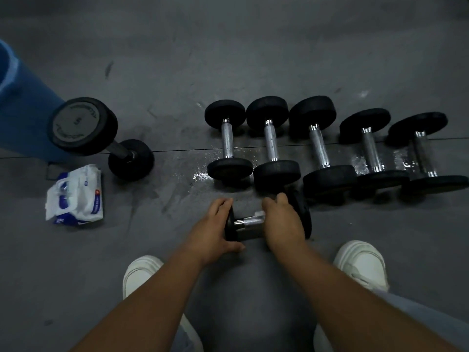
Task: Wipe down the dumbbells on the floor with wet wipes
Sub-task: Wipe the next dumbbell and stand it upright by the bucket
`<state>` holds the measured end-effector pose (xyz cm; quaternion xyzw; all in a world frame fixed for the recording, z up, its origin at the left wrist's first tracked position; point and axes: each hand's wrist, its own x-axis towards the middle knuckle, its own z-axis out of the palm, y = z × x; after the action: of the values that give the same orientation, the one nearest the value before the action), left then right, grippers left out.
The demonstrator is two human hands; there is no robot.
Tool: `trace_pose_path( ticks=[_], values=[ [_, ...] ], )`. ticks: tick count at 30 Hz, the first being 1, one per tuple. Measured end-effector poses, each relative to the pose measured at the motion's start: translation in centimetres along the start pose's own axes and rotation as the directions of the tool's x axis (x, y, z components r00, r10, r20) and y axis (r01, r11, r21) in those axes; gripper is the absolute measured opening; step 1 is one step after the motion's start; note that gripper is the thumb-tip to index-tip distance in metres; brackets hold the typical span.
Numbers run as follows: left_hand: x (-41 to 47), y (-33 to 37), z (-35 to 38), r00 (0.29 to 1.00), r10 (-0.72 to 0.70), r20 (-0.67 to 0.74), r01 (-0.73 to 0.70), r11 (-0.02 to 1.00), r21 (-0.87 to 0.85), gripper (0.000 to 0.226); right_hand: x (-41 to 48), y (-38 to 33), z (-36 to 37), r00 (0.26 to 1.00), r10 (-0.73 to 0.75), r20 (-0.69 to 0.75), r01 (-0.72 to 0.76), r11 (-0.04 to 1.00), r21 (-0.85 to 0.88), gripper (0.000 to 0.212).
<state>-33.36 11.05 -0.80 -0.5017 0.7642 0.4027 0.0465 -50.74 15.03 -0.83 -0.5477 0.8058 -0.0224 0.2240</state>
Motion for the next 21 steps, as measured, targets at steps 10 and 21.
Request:
trace_pose_path(
  ticks=[10,21],
  values=[
    [0.6,0.0,-0.4,0.999,-0.037,0.010,0.038,0.992,-0.118,0.115,-0.7,-0.3,1.7,1.000,-0.001,-0.027,0.011,0.934,0.356,0.013],
    [0.8,1.4,0.4,0.996,-0.079,0.031,0.071,0.978,0.194,0.127,-0.2,-1.2,2.2,0.961,-0.262,0.091,0.275,0.942,-0.190,0.031]
  ],
)
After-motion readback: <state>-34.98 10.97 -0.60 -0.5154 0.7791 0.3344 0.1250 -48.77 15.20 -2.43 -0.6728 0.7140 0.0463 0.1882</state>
